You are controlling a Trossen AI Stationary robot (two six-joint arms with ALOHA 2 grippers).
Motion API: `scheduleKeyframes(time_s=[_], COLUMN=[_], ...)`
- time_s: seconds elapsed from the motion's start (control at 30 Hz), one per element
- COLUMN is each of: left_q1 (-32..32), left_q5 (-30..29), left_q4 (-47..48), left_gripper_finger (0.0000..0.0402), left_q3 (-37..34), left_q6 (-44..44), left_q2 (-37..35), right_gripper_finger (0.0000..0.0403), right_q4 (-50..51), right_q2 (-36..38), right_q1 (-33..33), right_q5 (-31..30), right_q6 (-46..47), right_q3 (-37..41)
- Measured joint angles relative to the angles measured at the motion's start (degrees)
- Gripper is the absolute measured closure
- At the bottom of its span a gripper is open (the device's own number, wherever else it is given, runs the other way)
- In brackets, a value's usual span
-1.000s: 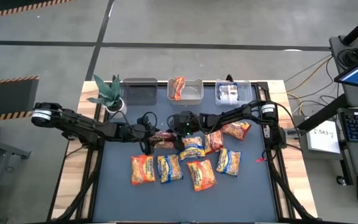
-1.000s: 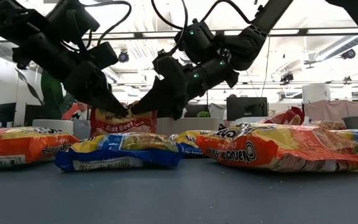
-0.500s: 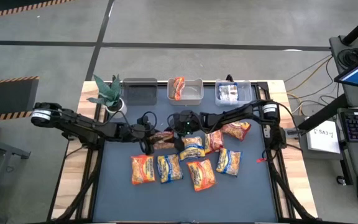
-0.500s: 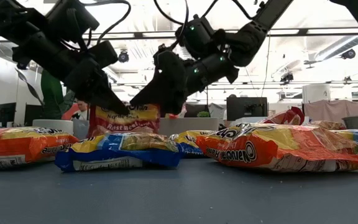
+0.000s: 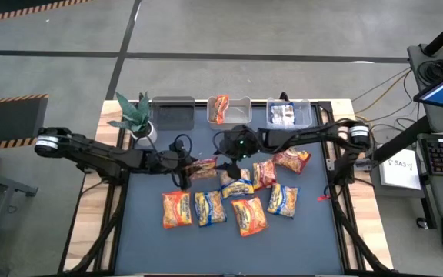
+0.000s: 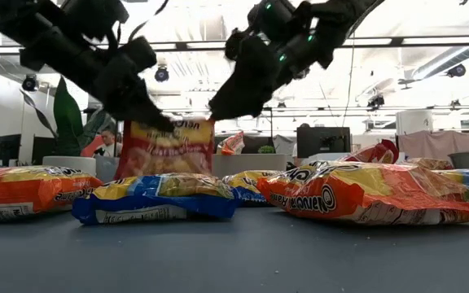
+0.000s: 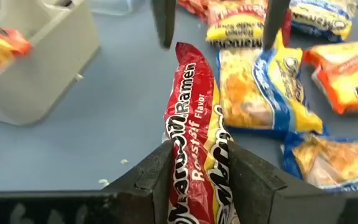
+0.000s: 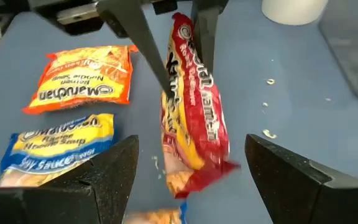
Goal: Sort Maruchan noodles
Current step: Put the left red noodle pack into the transparent black bin
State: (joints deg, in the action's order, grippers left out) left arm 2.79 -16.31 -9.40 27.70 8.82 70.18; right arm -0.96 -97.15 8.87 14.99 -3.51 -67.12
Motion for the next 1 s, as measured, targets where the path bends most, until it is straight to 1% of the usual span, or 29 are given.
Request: scheduleKeyframes(time_s=[0.13,0.3,0.43,0.5,0.6,0.77,0.9,1.0], left_q1=[0.0,-0.4,-2.7,-4.76,-9.08,-17.21,-23.52,-27.01], left_q5=[-4.88,-14.43,-21.53,-24.89,-27.98,-35.2,-35.66,-35.71], left_q4=[5.15,12.85,17.46,18.26,18.45,18.51,18.46,18.21], left_gripper_finger=[0.0287,0.0288,0.0288,0.0288,0.0288,0.0288,0.0288,0.0288], left_q3=[4.11,10.61,15.29,16.82,18.23,18.69,18.35,18.3], left_q6=[-1.91,-5.96,-7.46,-7.73,-7.65,-2.97,3.04,7.52], left_q2=[-1.21,-1.5,-1.61,-1.62,-1.63,-1.52,-0.86,0.71], right_gripper_finger=[0.0128,0.0127,0.0128,0.013,0.0135,0.0141,0.0145,0.0144], right_q4=[2.61,2.44,2.29,1.36,-2.33,-9.05,-13.16,-13.22], right_q2=[5.65,13.22,18.98,21.42,24.43,27.31,28.81,29.04], right_q1=[1.55,4.25,6.79,7.86,8.99,9.85,11.09,11.73], right_q5=[-0.01,-0.01,-0.01,-0.05,-0.05,-0.03,-0.04,-0.13], right_q6=[-2.3,-4.92,-5.45,-5.51,-5.51,-5.91,-5.86,-5.94], right_q3=[1.53,4.66,6.6,7.84,10.93,16.86,18.5,18.54])
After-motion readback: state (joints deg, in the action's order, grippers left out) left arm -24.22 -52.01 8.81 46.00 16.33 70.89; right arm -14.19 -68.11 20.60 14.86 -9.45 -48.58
